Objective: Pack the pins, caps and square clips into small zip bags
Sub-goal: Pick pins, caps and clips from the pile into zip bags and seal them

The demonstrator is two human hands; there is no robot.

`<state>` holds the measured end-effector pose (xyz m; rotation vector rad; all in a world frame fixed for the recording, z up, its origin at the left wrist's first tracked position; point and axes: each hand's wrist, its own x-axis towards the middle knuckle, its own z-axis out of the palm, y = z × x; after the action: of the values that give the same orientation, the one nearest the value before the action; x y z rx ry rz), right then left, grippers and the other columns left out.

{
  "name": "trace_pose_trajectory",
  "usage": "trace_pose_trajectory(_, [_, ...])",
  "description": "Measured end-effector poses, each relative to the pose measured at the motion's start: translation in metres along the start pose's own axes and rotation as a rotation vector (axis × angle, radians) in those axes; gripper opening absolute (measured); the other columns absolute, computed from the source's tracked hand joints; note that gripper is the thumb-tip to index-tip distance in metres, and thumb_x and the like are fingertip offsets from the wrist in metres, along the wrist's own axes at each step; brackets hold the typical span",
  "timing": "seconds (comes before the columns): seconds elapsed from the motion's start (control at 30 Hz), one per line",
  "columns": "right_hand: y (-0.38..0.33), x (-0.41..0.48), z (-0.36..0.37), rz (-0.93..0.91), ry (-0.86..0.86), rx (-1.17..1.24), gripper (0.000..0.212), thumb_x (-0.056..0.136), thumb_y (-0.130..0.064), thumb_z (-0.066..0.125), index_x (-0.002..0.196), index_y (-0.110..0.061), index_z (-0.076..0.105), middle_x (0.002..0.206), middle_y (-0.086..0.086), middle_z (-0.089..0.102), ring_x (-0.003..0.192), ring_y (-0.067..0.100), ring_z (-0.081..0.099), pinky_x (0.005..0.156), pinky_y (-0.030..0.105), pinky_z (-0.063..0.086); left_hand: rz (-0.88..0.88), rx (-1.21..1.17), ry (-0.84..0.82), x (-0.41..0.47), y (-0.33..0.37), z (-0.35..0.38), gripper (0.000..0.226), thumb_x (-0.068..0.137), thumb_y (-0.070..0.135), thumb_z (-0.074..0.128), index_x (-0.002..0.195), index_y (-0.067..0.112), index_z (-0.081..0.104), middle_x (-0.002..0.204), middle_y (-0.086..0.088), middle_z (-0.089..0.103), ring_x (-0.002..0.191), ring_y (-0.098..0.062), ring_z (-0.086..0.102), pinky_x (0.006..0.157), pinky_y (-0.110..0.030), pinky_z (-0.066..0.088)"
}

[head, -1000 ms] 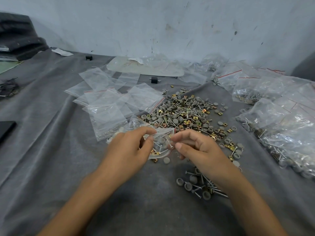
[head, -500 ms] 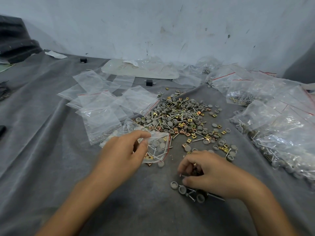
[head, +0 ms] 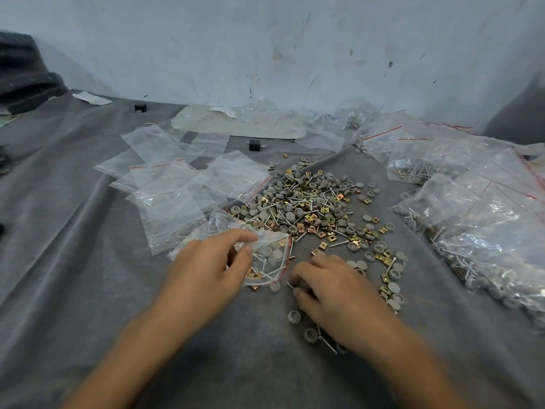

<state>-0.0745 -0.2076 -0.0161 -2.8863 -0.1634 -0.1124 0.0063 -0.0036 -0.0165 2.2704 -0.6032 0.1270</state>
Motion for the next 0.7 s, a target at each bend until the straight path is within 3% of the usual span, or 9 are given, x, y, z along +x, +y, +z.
trace_pose_trajectory(0.2, [-0.013,0.013,0.009,0.059,0.029,-0.115,0.024,0.1,-0.03,0.042,0.119,-0.02,0.053,0.121,-0.001,0.053,0.116,0.021,0.045,0.096,0.035,0.038,-0.006,-0.003,-0.01,-0.001,0.0,-0.001,0.025,0.099,0.039,0.055,0.12,0.04,0.069,0.069,0.021,0.066,0.062,-0.005,0.061,0.067,-0.038,0.054])
trace_pose_trajectory(0.4, [-0.01,0.009,0.0,0.076,0.0,-0.096,0.018,0.098,-0.038,0.046,0.107,-0.024,0.053,0.107,-0.004,0.056,0.102,0.019,0.049,0.075,0.034,0.031,-0.014,0.0,-0.004,0.0,0.001,-0.002,0.022,0.099,0.038,0.056,0.116,0.04,0.069,0.068,0.023,0.065,0.062,-0.005,0.061,0.068,-0.038,0.054])
trace_pose_trajectory(0.6, [-0.007,0.002,-0.008,0.116,-0.069,-0.101,0.012,0.091,-0.04,0.053,0.09,-0.028,0.052,0.091,-0.009,0.056,0.091,0.015,0.047,0.066,0.035,0.028,-0.011,0.007,-0.001,0.0,0.001,-0.002,0.022,0.1,0.035,0.056,0.117,0.038,0.069,0.07,0.025,0.065,0.065,-0.004,0.061,0.065,-0.033,0.05])
trace_pose_trajectory(0.7, [-0.01,0.003,-0.008,0.119,-0.086,-0.087,0.011,0.091,-0.038,0.053,0.089,-0.027,0.053,0.091,-0.008,0.056,0.09,0.015,0.047,0.07,0.036,0.036,-0.007,0.018,-0.009,0.0,0.001,-0.002,0.022,0.1,0.037,0.056,0.118,0.039,0.069,0.072,0.026,0.064,0.067,-0.003,0.06,0.062,-0.03,0.047])
